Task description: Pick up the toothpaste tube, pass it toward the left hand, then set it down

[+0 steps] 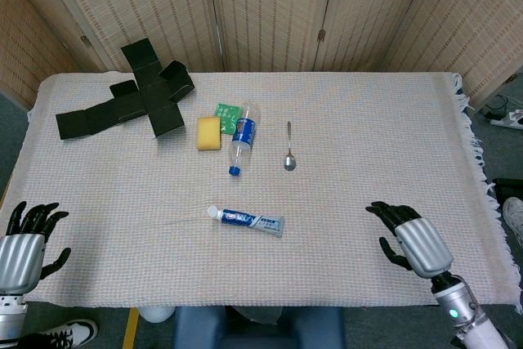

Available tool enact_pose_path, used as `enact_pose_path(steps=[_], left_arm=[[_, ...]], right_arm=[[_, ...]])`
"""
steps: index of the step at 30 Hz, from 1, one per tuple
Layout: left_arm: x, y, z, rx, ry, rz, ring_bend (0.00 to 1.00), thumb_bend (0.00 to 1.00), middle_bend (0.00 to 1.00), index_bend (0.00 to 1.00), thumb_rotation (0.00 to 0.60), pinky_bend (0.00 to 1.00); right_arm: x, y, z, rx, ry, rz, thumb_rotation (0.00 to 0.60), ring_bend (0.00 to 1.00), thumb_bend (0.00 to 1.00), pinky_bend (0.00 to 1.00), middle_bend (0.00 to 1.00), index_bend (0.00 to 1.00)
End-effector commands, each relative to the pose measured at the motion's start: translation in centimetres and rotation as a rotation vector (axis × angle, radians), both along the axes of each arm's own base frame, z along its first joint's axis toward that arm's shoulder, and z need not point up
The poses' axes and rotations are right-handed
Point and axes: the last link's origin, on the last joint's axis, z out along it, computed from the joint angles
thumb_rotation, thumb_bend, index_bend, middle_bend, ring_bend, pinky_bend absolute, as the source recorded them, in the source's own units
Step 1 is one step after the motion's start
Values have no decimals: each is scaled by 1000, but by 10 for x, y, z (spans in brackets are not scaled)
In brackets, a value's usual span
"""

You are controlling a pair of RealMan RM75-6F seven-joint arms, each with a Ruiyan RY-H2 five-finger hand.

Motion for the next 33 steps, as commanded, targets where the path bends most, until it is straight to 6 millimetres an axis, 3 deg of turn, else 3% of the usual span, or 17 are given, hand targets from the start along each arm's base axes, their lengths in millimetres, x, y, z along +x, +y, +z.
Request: enact_pose_path(steps=[1,5,10,13,21,33], left_arm=[[0,-2,0,-2,1,-1,172,327,212,285,600,0],[0,-4,1,0,2,3,172,326,212,285,600,0],[2,-6,2,-2,2,1,172,326,212,285,600,0],[3,-6,2,-4,4,-1,172,326,212,286,600,0],[3,-5,1,-9,5,-2,172,326,212,286,600,0],[-2,-3,0,-16,4,13,172,326,212,286,600,0]], right_arm=[[45,-18,-38,68,8,75,600,256,575,255,209,202],[69,-32,-66,109,35,96,600,270,551,259,212,202],[91,-50,-102,124,68,94,600,255,300,273,213,194],[105,-56,-121,137,60,85,600,240,213,273,212,169],[136,-73,-161,163,47,72,600,240,207,274,224,166],[164,-94,-208,189,74,59,600,264,207,285,263,186]])
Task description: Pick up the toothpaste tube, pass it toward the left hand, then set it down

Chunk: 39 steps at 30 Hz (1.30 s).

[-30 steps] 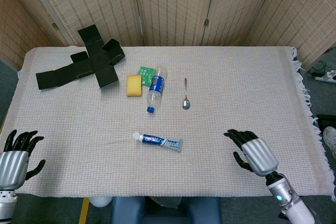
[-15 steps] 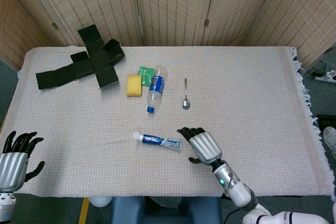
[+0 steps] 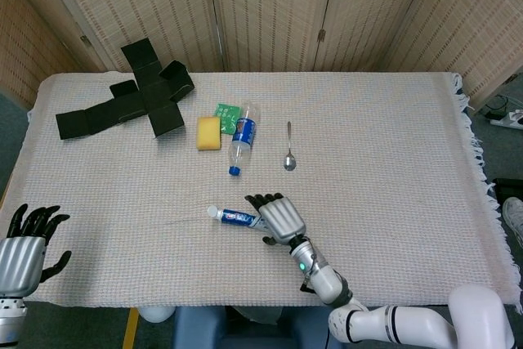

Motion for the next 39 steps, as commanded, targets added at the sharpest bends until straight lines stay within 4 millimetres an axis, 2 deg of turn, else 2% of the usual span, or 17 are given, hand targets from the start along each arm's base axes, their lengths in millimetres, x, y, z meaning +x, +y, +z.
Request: enact_pose_path(steps=[1,7,14,20,32,39], left_arm=[[-2,0,0,0,2,6,172,326,212,286,600,0],[-3,1,-1,-6,2,11,172,326,212,287,600,0],[-6,3,-2,-10,3,18,172,326,212,293,600,0],[-7,4,-3,-10,3,22,171,326,212,293,600,0],[-9,4,-4,-12,-1,24,169,326,212,293,600,0],[-11,4,-4,-14,-3,31,168,326,212,292,600,0]], right_arm=[[8,-5,-12,0,16,3,600,266,207,285,267,193],[11,-19,-25,-21,65,-12,600,270,207,285,270,208],[9,-37,-25,-47,65,-50,600,282,207,285,285,242],[16,-32,-29,-4,64,-24,600,295,212,285,304,271],[28,-28,-37,8,74,33,600,361,363,307,387,414],[27,-28,-42,7,98,39,600,379,378,315,401,437]])
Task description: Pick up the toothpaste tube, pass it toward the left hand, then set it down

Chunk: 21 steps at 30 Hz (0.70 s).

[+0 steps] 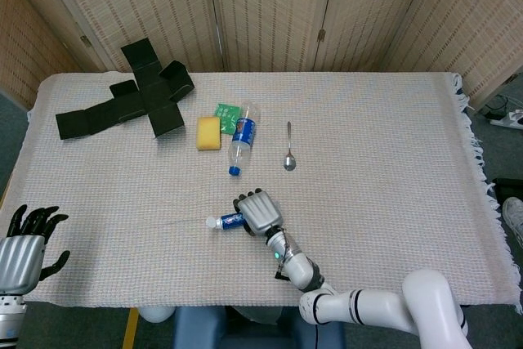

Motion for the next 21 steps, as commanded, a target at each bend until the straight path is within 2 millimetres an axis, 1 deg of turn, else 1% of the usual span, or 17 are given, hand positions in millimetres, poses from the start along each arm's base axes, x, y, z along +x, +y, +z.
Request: enact_pose_path(steps=[1,6,10,12,14,17,19,21], left_arm=[[-1,0,0,-1,0,2,167,326,212,292,600,0],[-2,0,0,-1,-4,4,166,326,212,291,600,0],[-2,0,0,2,-4,-1,165,326,212,290,600,0],[-2,0,1,4,-5,-4,165,326,212,289,600,0],[-1,2,1,5,-8,-11,165,326,212,289,600,0],[3,6,2,0,-7,-37,166,326,212,289,600,0],[7,10,1,-8,-6,-64,171,326,212,289,600,0],[13,15,0,-22,-14,-95,183,326,216,290,600,0]], right_arm=[[0,0,-1,-1,8,2,600,382,379,316,402,438],[0,1,-5,-3,20,8,600,399,382,329,419,459],[2,0,-6,-8,13,10,600,434,428,356,452,504],[3,0,-7,-10,5,12,600,480,480,390,488,548],[4,-1,-5,-15,-8,15,600,552,547,450,540,608],[3,-2,0,-24,-30,21,600,641,621,525,606,686],[2,-2,5,-27,-50,26,600,685,663,563,638,728],[1,-2,12,-31,-77,30,600,703,695,588,656,754]])
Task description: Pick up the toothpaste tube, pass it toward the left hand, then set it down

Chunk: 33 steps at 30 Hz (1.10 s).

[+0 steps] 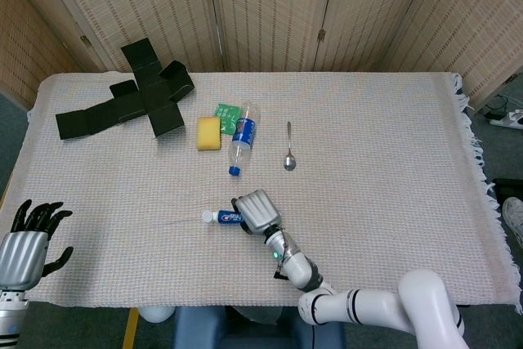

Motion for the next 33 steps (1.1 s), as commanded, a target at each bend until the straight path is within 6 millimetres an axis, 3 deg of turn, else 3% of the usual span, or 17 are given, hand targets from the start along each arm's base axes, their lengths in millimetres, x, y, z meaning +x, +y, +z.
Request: enact_pose_path(steps=[1,9,15,19,22,29,33], left_arm=[[8,8,-2,-21,-12,-45,192,326,223,291,600,1],[40,29,-14,-98,1,-226,260,326,291,305,600,77],[69,46,-29,-135,24,-396,352,353,380,309,600,272],[89,51,-41,-190,71,-485,526,432,566,282,600,451],[104,53,-50,-228,114,-539,611,496,675,248,600,499],[126,62,-63,-299,150,-595,756,617,806,219,600,667],[134,63,-70,-312,155,-610,772,628,816,211,600,682]], right_arm=[[-3,0,11,-7,-43,5,600,710,706,595,661,761],[-17,5,39,-15,-159,46,600,745,752,626,688,786],[-26,1,52,-25,-268,61,600,757,767,628,690,788],[-28,2,53,-35,-309,72,600,756,773,628,690,788],[-27,3,52,-40,-347,81,600,756,774,628,690,788],[-27,4,48,-37,-411,104,600,750,779,628,692,788],[-28,4,44,-36,-429,117,600,746,780,628,692,788]])
